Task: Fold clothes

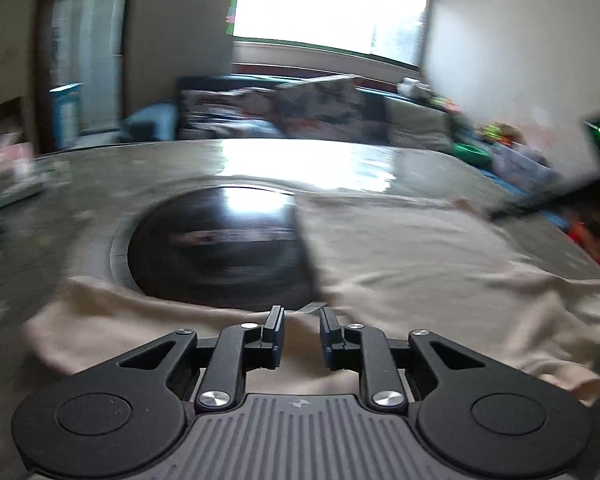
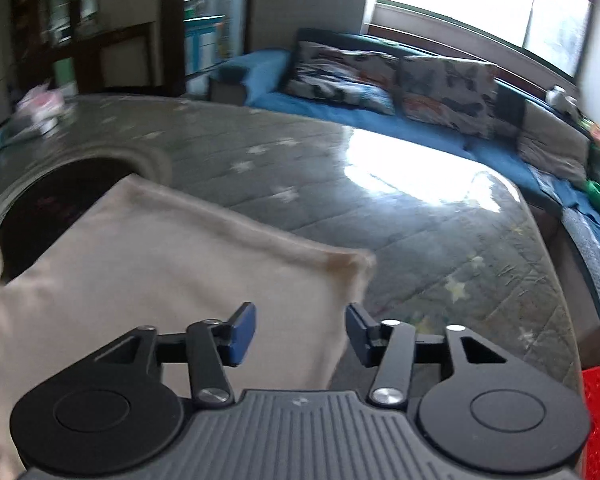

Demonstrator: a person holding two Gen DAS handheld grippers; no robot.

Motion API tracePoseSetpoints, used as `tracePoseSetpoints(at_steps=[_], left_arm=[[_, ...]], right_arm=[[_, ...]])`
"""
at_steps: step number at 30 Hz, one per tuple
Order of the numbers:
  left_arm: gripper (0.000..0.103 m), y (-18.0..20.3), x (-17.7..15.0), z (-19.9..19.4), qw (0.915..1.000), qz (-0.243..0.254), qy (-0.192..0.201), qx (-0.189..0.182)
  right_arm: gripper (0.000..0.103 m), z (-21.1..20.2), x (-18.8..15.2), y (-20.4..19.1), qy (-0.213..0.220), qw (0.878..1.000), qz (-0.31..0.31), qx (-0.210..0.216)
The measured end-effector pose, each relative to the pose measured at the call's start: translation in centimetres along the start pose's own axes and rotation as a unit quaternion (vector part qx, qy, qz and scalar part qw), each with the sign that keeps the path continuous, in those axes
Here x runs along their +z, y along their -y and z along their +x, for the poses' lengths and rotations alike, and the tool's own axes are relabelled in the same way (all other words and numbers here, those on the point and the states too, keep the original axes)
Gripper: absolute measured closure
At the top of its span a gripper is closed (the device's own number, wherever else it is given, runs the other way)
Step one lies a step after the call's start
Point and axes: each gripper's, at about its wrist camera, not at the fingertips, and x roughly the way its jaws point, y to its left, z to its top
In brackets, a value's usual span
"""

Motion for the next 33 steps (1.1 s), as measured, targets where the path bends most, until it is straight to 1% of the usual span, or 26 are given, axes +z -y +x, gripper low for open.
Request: tracePoseSetpoints(at_steps=[2, 3, 4, 7, 9, 11, 14, 15, 16, 17, 19, 23, 25, 28, 31, 33], left_arm=[[0.079, -1.9, 0.0, -0.5, 0.9983, -0.017, 0.003, 0.056], [0.073, -2.8, -0.1, -0.6, 0.9956, -0.026, 0.005, 0.09], [0.068, -3.6, -0.2, -0.7, 0.9923, -0.034, 0.006, 0.119], [0.061, -5.9, -0.3, -0.8, 0.9798, -0.06, 0.006, 0.191], [0.058, -7.0, -0.4, -0.5, 0.9747, -0.076, 0.002, 0.211], [0.058, -7.9, -0.5, -0.2, 0.9734, -0.088, -0.003, 0.211], [0.061, -8.4, -0.5, 0.4, 0.9763, -0.098, -0.005, 0.193], [0.071, -8.5, -0.5, 0.5, 0.9773, -0.102, -0.003, 0.186], [0.085, -8.6, -0.5, 0.6, 0.9784, -0.103, -0.001, 0.18], [0.091, -8.6, -0.5, 0.7, 0.9792, -0.102, 0.001, 0.175], [0.096, -8.8, -0.3, 0.6, 0.9789, -0.104, 0.005, 0.175], [0.097, -9.0, -0.1, -1.1, 0.9726, -0.112, 0.037, 0.201], [0.097, -9.3, -0.2, -1.5, 0.9712, -0.113, 0.044, 0.205], [0.097, -9.7, -0.6, -1.1, 0.9731, -0.111, 0.031, 0.2], [0.096, -10.1, -1.2, -0.2, 0.9732, -0.115, 0.014, 0.198], [0.096, -10.5, -1.6, -0.2, 0.9727, -0.126, 0.014, 0.195]], right_arm=[[0.048, -1.3, -1.1, -1.5, 0.0, 1.0, -0.019, 0.016], [0.048, -1.9, -1.6, -2.3, -0.001, 0.999, -0.027, 0.025], [0.046, -2.5, -2.2, -3.1, -0.001, 0.999, -0.035, 0.033], [0.043, -3.8, -3.7, -6.2, -0.003, 0.996, -0.063, 0.06], [0.042, -4.6, -4.4, -8.6, 0.001, 0.993, -0.091, 0.076], [0.042, -5.1, -4.9, -10.7, 0.006, 0.989, -0.114, 0.096], [0.043, -5.8, -5.2, -14.1, 0.017, 0.979, -0.155, 0.131], [0.043, -5.9, -5.2, -15.1, 0.021, 0.975, -0.167, 0.142], [0.044, -5.8, -5.2, -15.8, 0.022, 0.973, -0.171, 0.153], [0.045, -5.8, -5.2, -16.5, 0.022, 0.971, -0.175, 0.163], [0.045, -5.8, -5.1, -18.0, 0.024, 0.966, -0.183, 0.183], [0.045, -5.3, -5.3, -20.0, 0.021, 0.959, -0.181, 0.216], [0.046, -5.0, -5.8, -20.7, 0.015, 0.956, -0.179, 0.232], [0.046, -5.2, -6.4, -21.3, 0.011, 0.95, -0.185, 0.253], [0.046, -5.8, -6.5, -21.8, 0.022, 0.948, -0.203, 0.244], [0.046, -6.1, -6.6, -21.9, 0.026, 0.947, -0.204, 0.246]])
